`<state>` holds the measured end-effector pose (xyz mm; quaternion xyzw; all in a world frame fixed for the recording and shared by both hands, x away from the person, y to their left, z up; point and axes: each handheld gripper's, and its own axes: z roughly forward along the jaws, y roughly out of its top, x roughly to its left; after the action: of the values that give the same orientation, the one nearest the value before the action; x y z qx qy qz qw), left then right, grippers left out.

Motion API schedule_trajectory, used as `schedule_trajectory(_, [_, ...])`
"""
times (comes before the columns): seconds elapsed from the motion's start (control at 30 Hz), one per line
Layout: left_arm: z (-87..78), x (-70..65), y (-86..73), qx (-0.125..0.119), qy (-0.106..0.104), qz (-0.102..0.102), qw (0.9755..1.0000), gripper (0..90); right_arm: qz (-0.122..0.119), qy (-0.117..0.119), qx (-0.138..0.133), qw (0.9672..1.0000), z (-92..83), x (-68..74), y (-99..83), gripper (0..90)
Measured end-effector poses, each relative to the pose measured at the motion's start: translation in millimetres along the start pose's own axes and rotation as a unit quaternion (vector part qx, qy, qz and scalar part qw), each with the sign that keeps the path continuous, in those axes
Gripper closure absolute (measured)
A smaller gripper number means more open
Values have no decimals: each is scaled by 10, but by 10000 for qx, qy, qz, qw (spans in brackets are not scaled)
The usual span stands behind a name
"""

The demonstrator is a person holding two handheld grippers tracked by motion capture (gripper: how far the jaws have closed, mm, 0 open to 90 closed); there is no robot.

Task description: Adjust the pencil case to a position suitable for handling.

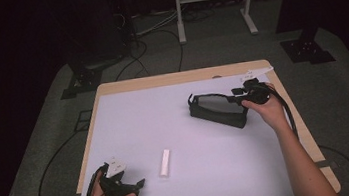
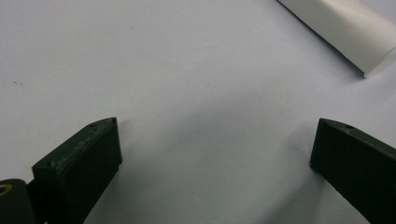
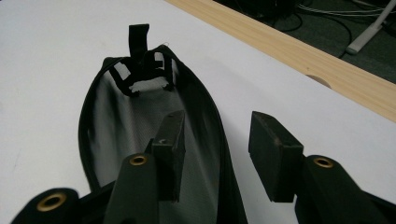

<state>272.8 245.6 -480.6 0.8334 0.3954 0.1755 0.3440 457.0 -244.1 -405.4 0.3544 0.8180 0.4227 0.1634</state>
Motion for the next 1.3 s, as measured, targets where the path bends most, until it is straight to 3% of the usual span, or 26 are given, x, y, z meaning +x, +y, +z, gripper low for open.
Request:
schedule_trajectory(0.63, [0,0,0,0,-1,0,10000,11,7,139,283,9995,354,-68,4,646])
schedule_trajectory(1.1, [1,-1,0,-3,-1,-8,10000,11,131,302,382,9987,348,-97,-11,869])
schedule_trajectory(1.3, [1,0,0,0,-1,-1,10000,11,227,443,354,9981,312,-113,-10,881])
